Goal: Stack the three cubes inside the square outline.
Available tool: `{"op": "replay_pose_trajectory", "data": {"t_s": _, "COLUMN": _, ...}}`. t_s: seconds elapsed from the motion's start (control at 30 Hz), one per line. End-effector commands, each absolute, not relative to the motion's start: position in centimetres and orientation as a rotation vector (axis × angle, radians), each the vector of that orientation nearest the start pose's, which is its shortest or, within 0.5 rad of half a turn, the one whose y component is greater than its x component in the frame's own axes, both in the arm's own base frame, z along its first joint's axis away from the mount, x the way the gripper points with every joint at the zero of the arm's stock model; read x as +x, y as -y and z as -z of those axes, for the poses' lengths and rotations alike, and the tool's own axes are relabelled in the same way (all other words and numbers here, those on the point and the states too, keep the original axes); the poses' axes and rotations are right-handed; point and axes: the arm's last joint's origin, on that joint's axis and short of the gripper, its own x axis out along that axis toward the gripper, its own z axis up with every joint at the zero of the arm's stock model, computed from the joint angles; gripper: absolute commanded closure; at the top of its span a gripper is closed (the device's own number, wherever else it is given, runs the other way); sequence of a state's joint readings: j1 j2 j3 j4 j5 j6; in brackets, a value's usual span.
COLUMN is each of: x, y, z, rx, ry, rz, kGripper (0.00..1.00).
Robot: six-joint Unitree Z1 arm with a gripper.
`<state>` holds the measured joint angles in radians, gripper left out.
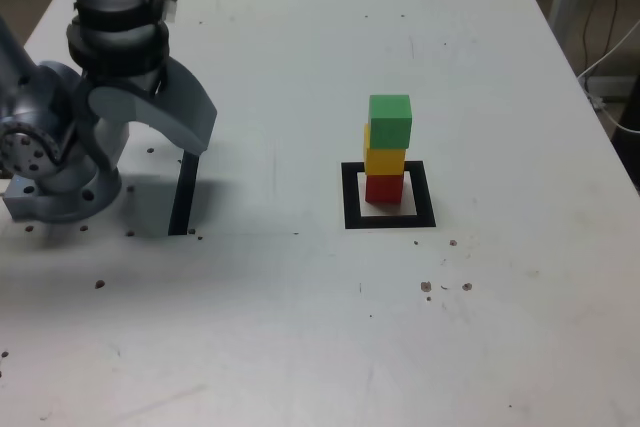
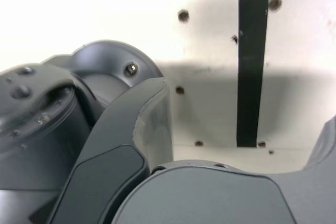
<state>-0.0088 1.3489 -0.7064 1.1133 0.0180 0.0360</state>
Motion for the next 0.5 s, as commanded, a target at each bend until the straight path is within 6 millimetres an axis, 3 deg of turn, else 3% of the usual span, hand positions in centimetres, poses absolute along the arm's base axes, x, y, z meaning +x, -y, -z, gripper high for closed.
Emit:
{"op": "replay_pose_trajectory", "data": {"t_s": 0.0, "x": 10.83, "y": 0.12, "z": -24.04, "rx": 0.018, "ry": -1.759, "rz": 0.018, "kGripper": 0.0}}
{"op": "replay_pose_trajectory", "data": {"t_s": 0.47, "x": 11.7, "y": 0.43, "z": -23.49, "rx": -0.103, "ry": -1.728, "rz": -0.017, "kGripper": 0.0}}
